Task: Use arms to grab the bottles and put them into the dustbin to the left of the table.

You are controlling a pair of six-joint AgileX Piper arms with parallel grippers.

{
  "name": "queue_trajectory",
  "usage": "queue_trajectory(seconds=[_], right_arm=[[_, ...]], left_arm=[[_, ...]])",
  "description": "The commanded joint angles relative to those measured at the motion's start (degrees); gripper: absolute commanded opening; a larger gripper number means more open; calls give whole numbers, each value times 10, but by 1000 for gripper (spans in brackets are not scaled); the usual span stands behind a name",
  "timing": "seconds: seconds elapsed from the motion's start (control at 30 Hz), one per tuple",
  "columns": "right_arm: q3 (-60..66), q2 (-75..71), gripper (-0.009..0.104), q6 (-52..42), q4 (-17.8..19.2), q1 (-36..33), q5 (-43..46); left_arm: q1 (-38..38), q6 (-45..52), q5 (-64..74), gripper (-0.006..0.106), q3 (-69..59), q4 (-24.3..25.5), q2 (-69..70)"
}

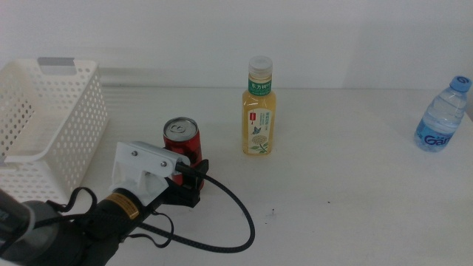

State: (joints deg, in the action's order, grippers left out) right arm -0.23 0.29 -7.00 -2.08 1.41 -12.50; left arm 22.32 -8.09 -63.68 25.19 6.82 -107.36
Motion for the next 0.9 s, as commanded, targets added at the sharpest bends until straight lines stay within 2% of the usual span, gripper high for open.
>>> queue_trajectory(seconds=[0.0,0.7,0.77,0.87], right_arm=[[2,-3,93,-3,4,4,5],[2,-3,93,-3,4,4,5],[2,-3,93,-3,4,4,5],[2,-3,93,-3,4,4,5]], left_arm=[[-1,-10,-13,94,10,-2,-9],[-1,-12,-17,94,77,-12,-78],[-1,-11,-17,92,77,-13,-78],[-1,-8,-17,81,77,-13,-78]])
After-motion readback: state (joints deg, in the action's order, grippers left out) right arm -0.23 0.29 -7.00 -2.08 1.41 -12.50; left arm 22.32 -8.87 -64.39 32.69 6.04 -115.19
